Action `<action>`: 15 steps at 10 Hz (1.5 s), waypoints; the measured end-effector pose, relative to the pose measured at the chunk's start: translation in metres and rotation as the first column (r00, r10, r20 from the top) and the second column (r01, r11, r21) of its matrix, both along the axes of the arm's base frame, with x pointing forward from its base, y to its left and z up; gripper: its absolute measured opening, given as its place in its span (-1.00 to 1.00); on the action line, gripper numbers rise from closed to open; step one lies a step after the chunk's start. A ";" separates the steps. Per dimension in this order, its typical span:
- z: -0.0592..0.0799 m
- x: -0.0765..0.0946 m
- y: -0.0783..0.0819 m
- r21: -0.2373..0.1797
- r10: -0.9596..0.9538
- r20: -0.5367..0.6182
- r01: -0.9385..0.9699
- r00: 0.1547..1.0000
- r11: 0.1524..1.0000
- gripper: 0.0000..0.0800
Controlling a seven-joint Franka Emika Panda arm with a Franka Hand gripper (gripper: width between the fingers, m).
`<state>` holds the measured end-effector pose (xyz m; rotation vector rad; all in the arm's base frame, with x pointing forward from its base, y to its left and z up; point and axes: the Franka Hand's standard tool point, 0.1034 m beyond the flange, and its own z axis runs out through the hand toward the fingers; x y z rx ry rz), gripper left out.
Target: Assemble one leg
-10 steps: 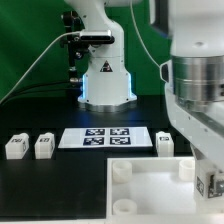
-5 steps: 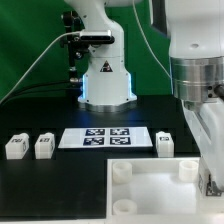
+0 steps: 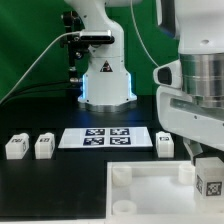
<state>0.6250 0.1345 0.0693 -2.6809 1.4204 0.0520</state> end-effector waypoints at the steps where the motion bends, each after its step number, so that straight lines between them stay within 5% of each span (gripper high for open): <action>1: 0.000 0.000 0.000 -0.003 0.104 0.011 -0.104 0.995 0.995 0.61; 3: 0.001 0.003 -0.012 -0.027 0.450 0.041 -0.449 0.892 0.893 0.62; 6: 0.010 0.013 -0.025 -0.071 0.777 0.048 -0.774 0.627 0.629 0.62; 7: 0.009 0.012 -0.025 -0.068 0.744 0.043 -0.741 0.667 0.668 0.62; 9: 0.009 0.013 -0.026 -0.068 0.737 0.043 -0.734 0.674 0.676 -0.03; 10: 0.009 0.012 -0.025 -0.060 0.662 0.038 -0.659 0.749 0.750 -0.27; 13: 0.008 0.012 -0.024 -0.040 0.404 0.021 -0.403 0.915 0.914 -0.27; 15: 0.007 0.015 -0.026 -0.024 0.040 -0.049 -0.042 0.998 0.999 -0.27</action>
Offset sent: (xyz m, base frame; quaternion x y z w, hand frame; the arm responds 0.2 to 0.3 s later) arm 0.0148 -0.0141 0.0186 -0.0252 -0.0222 -0.4902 0.8709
